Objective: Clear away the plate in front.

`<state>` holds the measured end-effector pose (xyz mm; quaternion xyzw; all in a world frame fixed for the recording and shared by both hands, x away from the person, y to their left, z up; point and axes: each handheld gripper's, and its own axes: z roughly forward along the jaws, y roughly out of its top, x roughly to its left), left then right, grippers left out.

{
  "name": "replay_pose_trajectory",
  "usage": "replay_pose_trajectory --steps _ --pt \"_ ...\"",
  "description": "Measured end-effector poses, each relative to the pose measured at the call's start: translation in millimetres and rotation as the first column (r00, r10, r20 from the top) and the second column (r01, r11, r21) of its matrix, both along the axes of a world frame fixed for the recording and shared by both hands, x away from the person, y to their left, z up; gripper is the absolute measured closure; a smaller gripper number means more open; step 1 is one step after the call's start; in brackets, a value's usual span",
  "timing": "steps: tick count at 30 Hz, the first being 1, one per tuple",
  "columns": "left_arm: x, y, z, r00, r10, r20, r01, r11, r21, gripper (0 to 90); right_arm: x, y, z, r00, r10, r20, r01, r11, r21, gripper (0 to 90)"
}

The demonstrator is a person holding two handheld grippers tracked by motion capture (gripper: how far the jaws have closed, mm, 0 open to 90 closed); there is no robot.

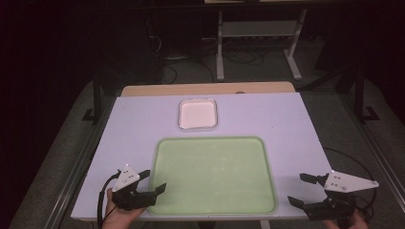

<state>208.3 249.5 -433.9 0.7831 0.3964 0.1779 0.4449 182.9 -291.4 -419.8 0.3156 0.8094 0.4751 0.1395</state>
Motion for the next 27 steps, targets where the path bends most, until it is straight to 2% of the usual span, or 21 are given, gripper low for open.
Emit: replay_pose_trajectory --steps 12,22,27 --pt "11.3 -4.6 5.3 0.9997 -0.022 -0.012 0.022 0.9997 -0.008 23.1 0.9 -1.0 -0.2 1.0000 -0.004 0.003 0.004 1.000 0.005 13.9" --pt "30.8 -16.7 12.7 0.9981 -0.061 -0.011 0.061 0.9981 -0.005 23.0 0.9 -4.2 0.0 0.9999 -0.014 0.002 0.014 1.000 0.012 13.9" --pt "39.8 -23.4 18.8 0.9961 -0.088 0.002 0.088 0.9961 0.006 23.0 1.1 -4.7 0.2 0.9999 -0.014 0.003 0.014 1.000 0.012 13.9"
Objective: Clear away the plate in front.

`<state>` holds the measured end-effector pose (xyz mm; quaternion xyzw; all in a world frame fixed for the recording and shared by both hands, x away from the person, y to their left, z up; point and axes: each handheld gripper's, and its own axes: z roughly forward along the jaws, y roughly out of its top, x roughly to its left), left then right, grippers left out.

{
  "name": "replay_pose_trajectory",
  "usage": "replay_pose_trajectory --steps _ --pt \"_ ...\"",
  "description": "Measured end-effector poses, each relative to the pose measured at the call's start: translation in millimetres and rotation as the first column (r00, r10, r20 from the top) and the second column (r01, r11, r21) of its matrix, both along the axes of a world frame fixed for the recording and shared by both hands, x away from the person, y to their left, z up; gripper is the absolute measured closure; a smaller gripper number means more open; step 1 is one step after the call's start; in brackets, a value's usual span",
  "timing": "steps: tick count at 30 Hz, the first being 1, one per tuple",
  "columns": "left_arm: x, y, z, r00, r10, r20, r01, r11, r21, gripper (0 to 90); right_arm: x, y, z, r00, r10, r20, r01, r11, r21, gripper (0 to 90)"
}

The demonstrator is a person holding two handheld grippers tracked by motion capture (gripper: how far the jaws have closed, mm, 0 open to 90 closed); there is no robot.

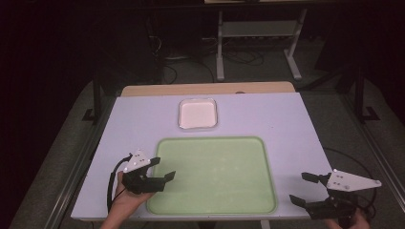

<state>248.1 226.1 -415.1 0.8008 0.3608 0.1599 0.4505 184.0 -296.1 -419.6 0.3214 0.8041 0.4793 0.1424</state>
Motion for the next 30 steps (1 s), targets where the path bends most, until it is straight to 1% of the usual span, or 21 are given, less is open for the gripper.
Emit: replay_pose_trajectory --steps 5,13,17,20,23,27,30 --pt "7.1 -5.0 4.7 0.9999 -0.012 0.006 0.012 0.9999 -0.001 23.0 -0.5 -1.5 0.0 1.0000 -0.005 0.001 0.005 1.000 0.004 13.9" --pt "16.0 -11.7 6.6 0.9997 -0.025 0.005 0.025 0.9997 -0.005 23.0 -0.3 -1.9 0.9 1.0000 -0.005 0.003 0.005 1.000 0.008 13.9" --pt "24.5 -15.5 8.3 0.9995 -0.031 0.007 0.031 0.9995 -0.001 23.0 0.3 -2.5 1.2 1.0000 -0.005 0.003 0.005 1.000 0.008 13.9" --pt "27.5 -16.9 8.9 0.9994 -0.035 0.004 0.035 0.9994 0.003 22.9 0.6 -3.2 1.0 1.0000 -0.008 -0.001 0.008 1.000 0.009 13.9" --pt "34.9 -20.3 10.4 0.9994 -0.034 0.003 0.034 0.9994 0.002 22.9 0.9 -3.9 1.0 1.0000 -0.009 -0.001 0.009 1.000 0.010 13.9" --pt "39.7 -22.2 11.4 0.9991 -0.041 0.004 0.041 0.9991 0.008 23.0 1.0 -4.8 0.9 1.0000 -0.009 0.000 0.009 1.000 0.009 13.9" --pt "46.6 -25.4 12.4 0.9991 -0.043 0.000 0.043 0.9990 0.015 22.9 0.4 -5.5 1.2 0.9999 -0.011 -0.001 0.011 1.000 0.008 13.9"
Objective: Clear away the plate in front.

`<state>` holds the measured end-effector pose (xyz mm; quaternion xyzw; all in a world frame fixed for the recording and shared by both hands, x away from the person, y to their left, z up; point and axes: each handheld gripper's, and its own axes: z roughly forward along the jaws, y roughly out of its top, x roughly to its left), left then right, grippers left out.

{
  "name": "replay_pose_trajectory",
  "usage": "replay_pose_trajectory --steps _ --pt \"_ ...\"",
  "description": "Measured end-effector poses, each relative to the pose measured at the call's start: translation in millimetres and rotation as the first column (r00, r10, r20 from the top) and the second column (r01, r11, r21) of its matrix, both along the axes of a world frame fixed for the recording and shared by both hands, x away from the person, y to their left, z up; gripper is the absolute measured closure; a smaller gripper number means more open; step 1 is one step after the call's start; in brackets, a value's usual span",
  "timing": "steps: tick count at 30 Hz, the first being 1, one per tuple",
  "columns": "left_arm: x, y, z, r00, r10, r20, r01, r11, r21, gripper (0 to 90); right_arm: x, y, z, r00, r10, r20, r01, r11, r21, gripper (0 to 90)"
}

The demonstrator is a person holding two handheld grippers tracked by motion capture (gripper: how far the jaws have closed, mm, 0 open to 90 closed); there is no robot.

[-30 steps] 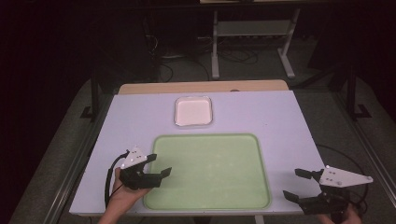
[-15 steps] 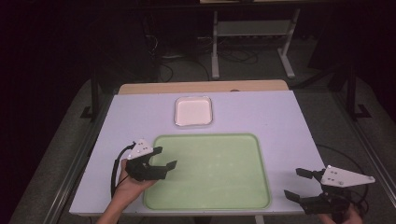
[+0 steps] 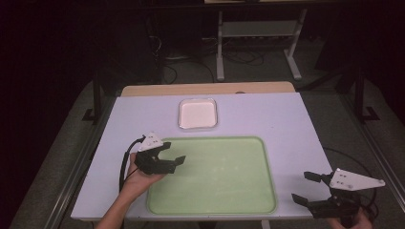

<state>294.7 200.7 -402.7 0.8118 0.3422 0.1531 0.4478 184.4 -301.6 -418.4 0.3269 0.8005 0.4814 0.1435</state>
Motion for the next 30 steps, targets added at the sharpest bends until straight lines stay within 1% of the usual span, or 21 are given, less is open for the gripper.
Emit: replay_pose_trajectory --steps 3,5,7,9,10,13,15,18,19,20,21,22,23,26,27,30 --pt "4.0 -1.6 1.1 1.0000 0.001 0.000 -0.001 1.0000 0.004 23.0 -0.6 -0.2 0.2 1.0000 -0.001 0.001 0.001 1.000 0.001 13.9" --pt "10.2 -4.2 2.7 1.0000 0.001 -0.002 -0.001 0.9999 0.011 23.0 -1.0 -0.4 0.2 1.0000 0.000 0.000 0.000 1.000 0.000 13.9" --pt "11.7 -5.0 3.4 1.0000 0.002 -0.004 -0.002 0.9999 0.014 23.0 -1.1 -0.4 0.3 1.0000 -0.001 0.001 0.001 1.000 -0.001 13.9" --pt "17.2 -5.7 5.0 0.9997 0.013 -0.020 -0.013 0.9999 -0.011 23.1 -1.1 -0.5 0.5 1.0000 -0.001 0.003 0.001 1.000 -0.002 13.9" --pt "21.6 -5.9 5.9 0.9996 0.017 -0.023 -0.017 0.9998 -0.012 23.2 -1.2 0.0 0.5 1.0000 0.000 0.000 0.000 1.000 -0.006 13.9" --pt "27.7 -7.2 7.2 0.9996 0.018 -0.024 -0.018 0.9998 -0.007 23.2 -1.0 0.8 0.7 1.0000 0.005 0.003 -0.005 1.000 -0.012 13.9" --pt "30.2 -7.9 7.9 0.9994 0.021 -0.025 -0.022 0.9998 -0.006 23.2 -1.0 1.1 0.9 1.0000 0.005 0.003 -0.004 1.000 -0.012 13.9" --pt "38.9 -10.6 10.7 0.9991 0.027 -0.034 -0.027 0.9996 -0.011 23.4 -1.0 1.0 1.6 1.0000 0.002 0.003 -0.002 1.000 -0.008 14.0" --pt "38.9 -10.6 10.7 0.9991 0.027 -0.034 -0.027 0.9996 -0.011 23.4 -1.0 1.0 1.6 1.0000 0.002 0.003 -0.002 1.000 -0.008 14.0" --pt "42.8 -11.8 12.5 0.9991 0.027 -0.032 -0.027 0.9996 -0.009 23.4 -0.8 0.7 1.7 1.0000 0.001 0.004 -0.001 1.000 -0.009 13.9" --pt "42.8 -11.8 12.5 0.9991 0.027 -0.032 -0.027 0.9996 -0.009 23.4 -0.8 0.7 1.7 1.0000 0.001 0.004 -0.001 1.000 -0.009 13.9" --pt "47.4 -13.7 14.3 0.9992 0.023 -0.033 -0.024 0.9997 -0.008 23.4 -0.8 0.5 1.9 1.0000 0.001 0.005 -0.001 1.000 -0.008 13.9" --pt "47.4 -13.7 14.3 0.9992 0.023 -0.033 -0.024 0.9997 -0.008 23.4 -0.8 0.5 1.9 1.0000 0.001 0.005 -0.001 1.000 -0.008 13.9" --pt "55.1 -16.9 17.4 0.9994 0.013 -0.031 -0.013 0.9999 -0.004 23.4 -0.9 0.0 2.1 1.0000 -0.001 0.006 0.001 1.000 -0.003 13.9" --pt "55.1 -16.9 17.4 0.9994 0.013 -0.031 -0.013 0.9999 -0.004 23.4 -0.9 0.0 2.1 1.0000 -0.001 0.006 0.001 1.000 -0.003 13.9" --pt "61.2 -18.0 19.1 0.9994 0.012 -0.032 -0.012 0.9999 -0.002 23.3 -0.8 0.3 2.3 1.0000 0.000 0.006 0.000 1.000 -0.002 13.9"
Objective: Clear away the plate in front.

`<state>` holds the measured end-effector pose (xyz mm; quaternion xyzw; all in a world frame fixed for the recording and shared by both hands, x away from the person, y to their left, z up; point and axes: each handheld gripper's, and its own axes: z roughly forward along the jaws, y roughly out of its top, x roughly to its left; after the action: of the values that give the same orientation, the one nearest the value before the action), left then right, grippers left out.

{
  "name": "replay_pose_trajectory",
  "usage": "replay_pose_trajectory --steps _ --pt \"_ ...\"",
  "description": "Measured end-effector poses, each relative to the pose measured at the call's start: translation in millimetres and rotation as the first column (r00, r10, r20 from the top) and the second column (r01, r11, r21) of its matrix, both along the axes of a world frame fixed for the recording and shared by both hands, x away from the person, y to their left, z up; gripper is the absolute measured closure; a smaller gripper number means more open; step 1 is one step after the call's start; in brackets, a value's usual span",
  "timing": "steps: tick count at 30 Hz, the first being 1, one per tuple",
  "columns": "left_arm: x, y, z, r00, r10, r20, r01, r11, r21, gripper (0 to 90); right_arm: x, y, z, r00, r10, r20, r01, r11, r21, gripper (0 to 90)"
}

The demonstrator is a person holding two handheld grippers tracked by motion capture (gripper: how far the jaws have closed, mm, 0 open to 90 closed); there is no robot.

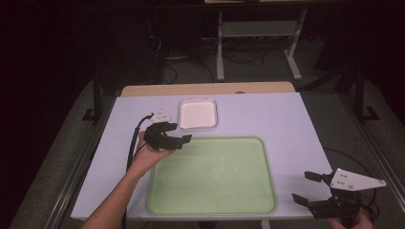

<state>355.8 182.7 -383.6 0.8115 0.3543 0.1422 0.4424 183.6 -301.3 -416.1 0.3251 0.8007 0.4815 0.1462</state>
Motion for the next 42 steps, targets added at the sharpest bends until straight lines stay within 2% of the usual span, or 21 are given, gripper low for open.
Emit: replay_pose_trajectory --steps 17,29,33,37,39,42 --pt "33.0 -2.8 4.1 0.9999 0.005 -0.011 -0.005 0.9999 0.016 23.7 0.7 -0.8 -0.2 1.0000 -0.002 0.000 0.002 1.000 0.004 14.0" --pt "60.2 -10.5 10.7 0.9999 -0.002 -0.015 0.003 0.9989 0.046 23.5 1.6 -2.1 -0.7 1.0000 -0.004 -0.003 0.004 1.000 0.002 13.9" --pt "70.7 -11.6 12.9 0.9997 0.010 -0.023 -0.009 0.9994 0.034 23.5 1.7 -2.6 -0.7 1.0000 -0.005 -0.003 0.005 1.000 0.003 13.9" --pt "87.0 -11.3 12.3 0.9982 0.046 -0.039 -0.045 0.9987 0.023 23.6 1.9 -2.4 -0.4 1.0000 -0.003 -0.003 0.003 1.000 0.004 13.9" --pt "90.1 -11.2 12.1 0.9976 0.055 -0.043 -0.054 0.9983 0.023 23.6 1.8 -2.1 -0.4 1.0000 -0.004 -0.004 0.004 1.000 0.004 13.9" --pt "102.9 -10.9 9.4 0.9944 0.088 -0.059 -0.086 0.9957 0.035 24.4 1.8 -1.8 -0.5 1.0000 -0.003 -0.005 0.003 1.000 0.003 14.0"
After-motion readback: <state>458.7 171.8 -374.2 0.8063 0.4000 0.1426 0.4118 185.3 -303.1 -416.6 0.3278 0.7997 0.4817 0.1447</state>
